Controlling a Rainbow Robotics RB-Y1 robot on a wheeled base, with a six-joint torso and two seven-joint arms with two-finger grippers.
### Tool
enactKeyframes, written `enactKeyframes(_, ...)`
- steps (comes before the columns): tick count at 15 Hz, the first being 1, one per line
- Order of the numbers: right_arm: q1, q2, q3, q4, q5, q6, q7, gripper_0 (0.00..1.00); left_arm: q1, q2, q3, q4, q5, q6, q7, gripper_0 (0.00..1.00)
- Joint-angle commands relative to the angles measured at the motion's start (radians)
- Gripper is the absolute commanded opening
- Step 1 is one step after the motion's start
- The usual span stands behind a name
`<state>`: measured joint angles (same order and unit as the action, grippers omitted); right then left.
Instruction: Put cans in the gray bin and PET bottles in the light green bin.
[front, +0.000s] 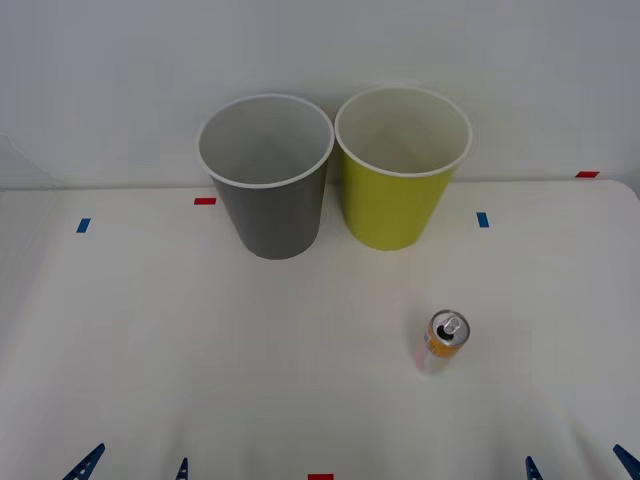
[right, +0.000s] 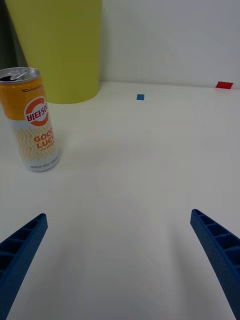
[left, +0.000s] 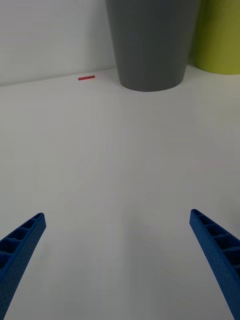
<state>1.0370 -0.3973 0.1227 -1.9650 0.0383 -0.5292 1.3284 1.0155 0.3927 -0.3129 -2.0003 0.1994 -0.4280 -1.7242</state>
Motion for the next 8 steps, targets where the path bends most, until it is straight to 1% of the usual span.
enactKeyframes(1, -0.021, 0.023, 0.012, 0.035, 0.003, 0.003, 0.002, 1.0, 0.0, 0.0, 0.0, 0.0, 0.0, 0.0, 0.0, 1.0)
enactKeyframes(3, -0.031, 0.043, 0.035, 0.048, 0.012, -0.077, 0.015, 1.0, 0.0, 0.0, 0.0, 0.0, 0.0, 0.0, 0.0, 1.0)
enactKeyframes(5, -0.034, 0.049, 0.049, 0.046, 0.009, -0.104, 0.026, 1.0, 0.0, 0.0, 0.0, 0.0, 0.0, 0.0, 0.0, 1.0)
enactKeyframes(8, -0.049, 0.028, 0.072, 0.048, 0.009, -0.129, 0.04, 1.0, 0.0, 0.0, 0.0, 0.0, 0.0, 0.0, 0.0, 1.0)
